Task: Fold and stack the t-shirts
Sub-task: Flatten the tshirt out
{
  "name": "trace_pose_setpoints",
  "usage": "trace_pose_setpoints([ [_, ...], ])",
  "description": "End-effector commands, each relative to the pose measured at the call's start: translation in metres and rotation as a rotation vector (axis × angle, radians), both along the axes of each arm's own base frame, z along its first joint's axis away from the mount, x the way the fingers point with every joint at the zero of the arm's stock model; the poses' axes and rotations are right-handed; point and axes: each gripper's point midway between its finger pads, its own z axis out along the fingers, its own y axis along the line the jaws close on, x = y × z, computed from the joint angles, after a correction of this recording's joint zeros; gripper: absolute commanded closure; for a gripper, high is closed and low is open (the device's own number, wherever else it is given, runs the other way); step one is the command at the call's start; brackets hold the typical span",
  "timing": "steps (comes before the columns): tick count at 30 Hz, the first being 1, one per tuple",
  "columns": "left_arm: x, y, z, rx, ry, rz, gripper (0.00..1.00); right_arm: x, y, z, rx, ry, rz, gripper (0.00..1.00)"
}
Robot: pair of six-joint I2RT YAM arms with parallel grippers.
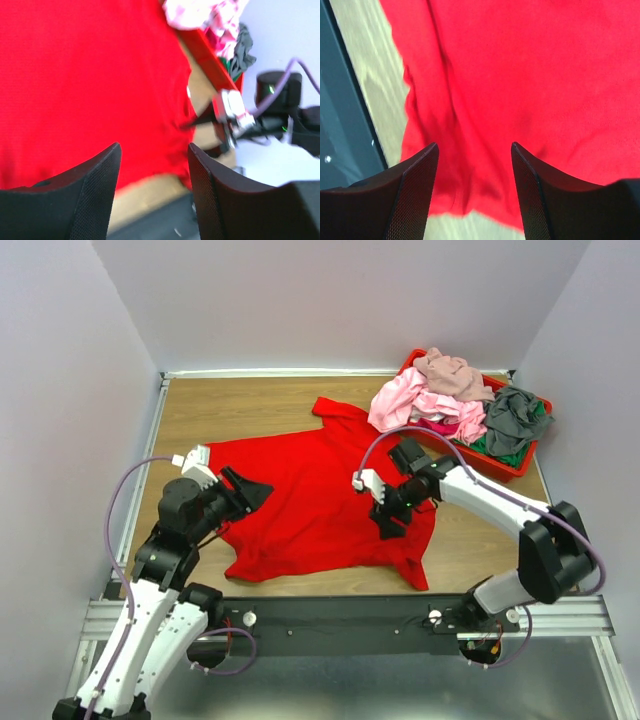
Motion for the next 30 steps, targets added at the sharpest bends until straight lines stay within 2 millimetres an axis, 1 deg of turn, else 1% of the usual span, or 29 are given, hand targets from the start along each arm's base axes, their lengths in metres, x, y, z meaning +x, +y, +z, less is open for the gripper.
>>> trace_pose_setpoints([
  [1, 0.049, 0.003, 0.061, 0.099, -0.373, 0.025, 0.36, -0.022, -0.038, 0.0, -0.148, 0.015, -0.005, 0.32],
  [3, 0.062, 0.004, 0.072, 0.168, -0.426, 0.025, 0.36, -0.027, -0.047, 0.0, -0.185, 0.027, -0.011, 0.33],
  [4, 0.073, 0.005, 0.064, 0.223, -0.412, 0.026, 0.36, -0.035, -0.051, 0.001, -0.199, 0.054, -0.007, 0.33],
  [5, 0.078, 0.006, 0.064, 0.247, -0.413, 0.027, 0.36, -0.039, -0.052, 0.001, -0.2, 0.074, -0.002, 0.33],
  [6, 0.081, 0.007, 0.069, 0.265, -0.424, 0.028, 0.36, -0.045, -0.05, 0.002, -0.184, 0.103, 0.006, 0.33],
  [7, 0.087, 0.007, 0.064, 0.291, -0.413, 0.03, 0.36, -0.052, -0.051, 0.002, -0.192, 0.136, 0.005, 0.33],
  [9, 0.09, 0.009, 0.061, 0.326, -0.418, 0.029, 0.36, -0.057, -0.053, -0.002, -0.202, 0.164, 0.008, 0.33],
  [11, 0.091, 0.012, 0.057, 0.34, -0.412, 0.039, 0.36, -0.058, -0.057, -0.007, -0.228, 0.177, 0.004, 0.33],
  [12, 0.091, 0.013, 0.054, 0.344, -0.412, 0.041, 0.36, -0.059, -0.057, -0.008, -0.227, 0.186, 0.002, 0.33],
  [13, 0.09, 0.013, 0.047, 0.35, -0.407, 0.038, 0.36, -0.06, -0.057, -0.008, -0.23, 0.198, 0.007, 0.34],
  [14, 0.089, 0.014, 0.044, 0.354, -0.405, 0.038, 0.36, -0.062, -0.053, -0.005, -0.212, 0.211, 0.013, 0.35],
  [15, 0.088, 0.015, 0.037, 0.364, -0.395, 0.033, 0.36, -0.06, -0.05, -0.002, -0.197, 0.209, 0.033, 0.38],
  [17, 0.085, 0.017, 0.033, 0.375, -0.396, 0.039, 0.36, -0.064, -0.047, 0.002, -0.183, 0.242, 0.05, 0.45],
  [18, 0.084, 0.018, 0.026, 0.383, -0.384, 0.038, 0.36, -0.067, -0.043, 0.003, -0.163, 0.262, 0.07, 0.56],
  [19, 0.083, 0.02, 0.024, 0.388, -0.382, 0.041, 0.36, -0.066, -0.04, 0.006, -0.154, 0.272, 0.081, 0.61],
  [20, 0.082, 0.022, 0.023, 0.394, -0.384, 0.047, 0.35, -0.071, -0.041, 0.007, -0.157, 0.303, 0.092, 0.68],
  [21, 0.081, 0.023, 0.021, 0.399, -0.381, 0.052, 0.35, -0.073, -0.037, 0.008, -0.14, 0.328, 0.106, 0.81],
  [24, 0.079, 0.027, 0.017, 0.413, -0.379, 0.063, 0.34, -0.078, -0.026, 0.025, -0.067, 0.362, 0.148, 1.0],
  [25, 0.079, 0.028, 0.015, 0.416, -0.375, 0.064, 0.34, -0.08, -0.022, 0.027, -0.04, 0.365, 0.162, 1.0],
  [26, 0.078, 0.029, 0.016, 0.42, -0.379, 0.072, 0.34, -0.083, -0.019, 0.034, -0.021, 0.377, 0.179, 0.99],
  [27, 0.078, 0.03, 0.015, 0.42, -0.375, 0.075, 0.33, -0.09, -0.013, 0.039, 0.009, 0.397, 0.204, 1.0],
  [28, 0.079, 0.03, 0.014, 0.423, -0.374, 0.075, 0.33, -0.095, -0.012, 0.042, 0.017, 0.415, 0.227, 1.0],
  [30, 0.08, 0.03, 0.016, 0.424, -0.381, 0.077, 0.33, -0.103, -0.002, 0.048, 0.043, 0.436, 0.277, 1.0],
])
